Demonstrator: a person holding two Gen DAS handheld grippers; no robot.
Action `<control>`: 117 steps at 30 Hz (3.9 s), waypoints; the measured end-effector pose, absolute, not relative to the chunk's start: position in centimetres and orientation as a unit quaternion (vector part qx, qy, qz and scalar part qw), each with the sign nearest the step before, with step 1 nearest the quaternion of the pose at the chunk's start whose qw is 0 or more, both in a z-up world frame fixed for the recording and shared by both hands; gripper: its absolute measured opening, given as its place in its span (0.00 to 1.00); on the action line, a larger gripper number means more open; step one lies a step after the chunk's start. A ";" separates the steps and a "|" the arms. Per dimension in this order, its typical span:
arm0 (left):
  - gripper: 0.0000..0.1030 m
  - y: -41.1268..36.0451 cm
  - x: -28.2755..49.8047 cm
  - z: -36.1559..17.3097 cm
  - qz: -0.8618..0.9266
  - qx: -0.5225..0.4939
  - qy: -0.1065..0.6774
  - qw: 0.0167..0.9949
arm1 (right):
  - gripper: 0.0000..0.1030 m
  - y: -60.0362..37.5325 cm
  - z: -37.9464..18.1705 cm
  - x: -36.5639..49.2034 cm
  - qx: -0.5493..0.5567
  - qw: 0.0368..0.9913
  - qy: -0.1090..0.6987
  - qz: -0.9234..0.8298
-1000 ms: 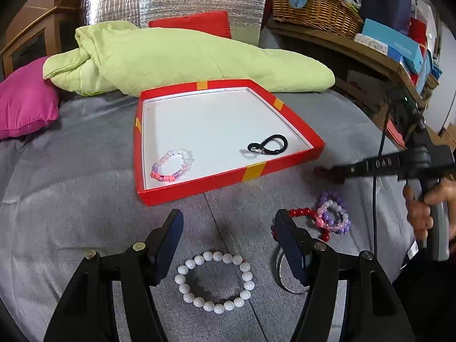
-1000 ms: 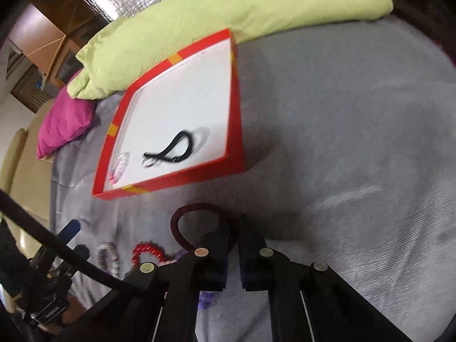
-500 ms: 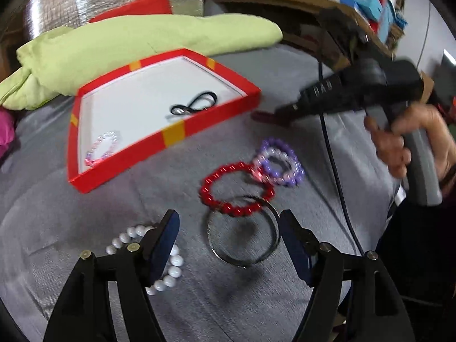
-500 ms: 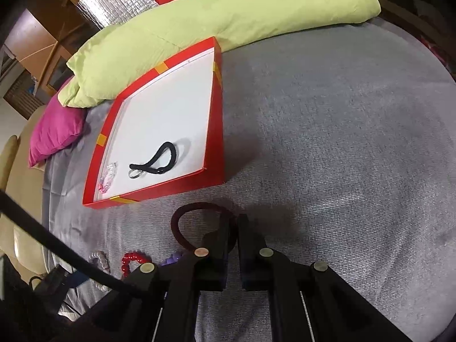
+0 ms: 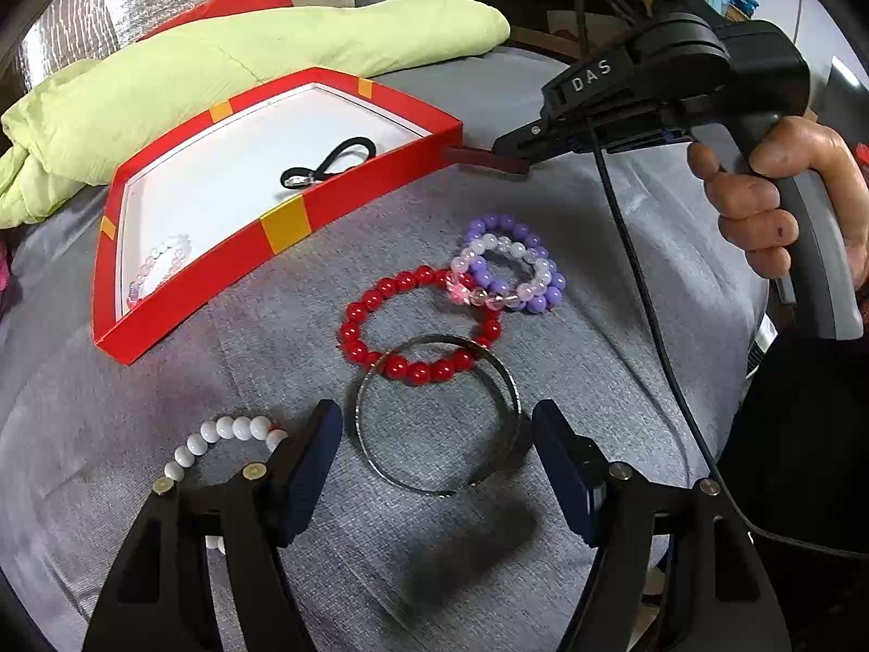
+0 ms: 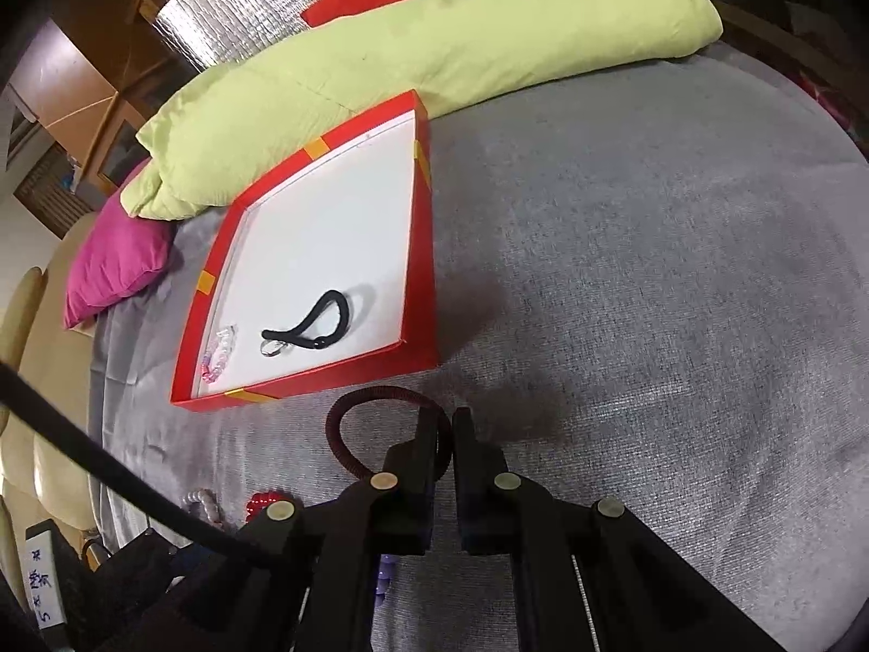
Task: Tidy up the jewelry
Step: 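Grasp the dark red hair tie with the right tool while the left tool grasps the silver bangle, then lower the bangle and hair tie into the red box and open both tools, then grasp the white pearl bracelet with the left tool while the right tool grasps the purple bead bracelet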
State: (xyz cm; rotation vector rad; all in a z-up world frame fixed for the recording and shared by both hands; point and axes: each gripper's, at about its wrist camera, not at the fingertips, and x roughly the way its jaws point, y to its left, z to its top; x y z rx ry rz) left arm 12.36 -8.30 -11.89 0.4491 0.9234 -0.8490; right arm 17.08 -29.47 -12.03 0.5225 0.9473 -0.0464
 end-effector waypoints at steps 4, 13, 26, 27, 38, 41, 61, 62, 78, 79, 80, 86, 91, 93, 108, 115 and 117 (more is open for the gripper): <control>0.61 -8.1 12.5 -11.8 -0.396 0.205 0.422 0.789 | 0.06 -29.5 -11.7 16.9 0.246 0.860 0.446 -0.017; 0.61 -7.6 12.1 -10.0 -0.405 0.201 0.389 0.803 | 0.06 -28.8 -10.7 16.5 0.241 0.872 0.427 0.004; 0.61 -5.5 12.6 -5.0 -0.396 0.133 0.309 0.854 | 0.06 -26.8 -8.0 16.1 0.228 0.900 0.367 0.057; 0.61 -5.3 12.9 -4.7 -0.392 0.124 0.304 0.859 | 0.06 -26.7 -7.7 16.1 0.229 0.903 0.359 0.061; 0.61 -5.1 19.4 -2.8 -0.286 0.026 0.266 0.920 | 0.06 -26.6 -6.0 19.1 0.266 0.917 0.294 0.043; 0.61 -5.4 22.0 -3.7 -0.250 0.017 0.282 0.926 | 0.06 -26.8 -6.2 20.4 0.280 0.913 0.294 0.032; 0.61 -9.5 29.9 -9.0 -0.206 0.092 0.361 0.905 | 0.06 -26.1 -10.7 29.8 0.265 0.893 0.363 -0.039; 0.61 -9.8 30.1 -9.2 -0.209 0.096 0.365 0.902 | 0.08 -26.2 -10.8 30.0 0.265 0.891 0.366 -0.041; 0.62 -8.8 28.6 -7.8 -0.197 0.110 0.351 0.909 | 0.23 -29.7 -9.3 27.5 0.318 0.886 0.336 -0.041; 0.62 -8.6 28.2 -7.5 -0.193 0.110 0.347 0.911 | 0.23 -29.8 -9.1 27.2 0.318 0.886 0.337 -0.040; 0.62 -8.3 27.9 -7.3 -0.191 0.111 0.344 0.913 | 0.23 -29.9 -9.0 26.8 0.317 0.886 0.337 -0.039; 0.67 -7.0 24.9 -5.9 -0.183 0.127 0.319 0.921 | 0.23 -30.9 -8.5 24.3 0.318 0.884 0.342 -0.042; 0.67 -5.9 23.1 -6.0 -0.179 0.123 0.331 0.918 | 0.23 -31.1 -8.3 22.2 0.299 0.884 0.357 -0.044; 0.67 -5.7 22.5 -6.2 -0.176 0.128 0.337 0.916 | 0.23 -31.3 -8.4 21.1 0.292 0.881 0.369 -0.043; 0.67 -2.6 17.8 -7.4 -0.174 0.104 0.375 0.905 | 0.23 -29.9 -11.4 13.9 0.263 0.848 0.460 0.003; 0.67 -3.5 17.0 -7.7 -0.194 0.122 0.371 0.900 | 0.22 -27.5 -12.2 14.9 0.217 0.846 0.487 0.014; 0.67 -3.6 17.1 -7.7 -0.199 0.121 0.373 0.898 | 0.20 -27.0 -12.3 15.1 0.204 0.847 0.490 0.017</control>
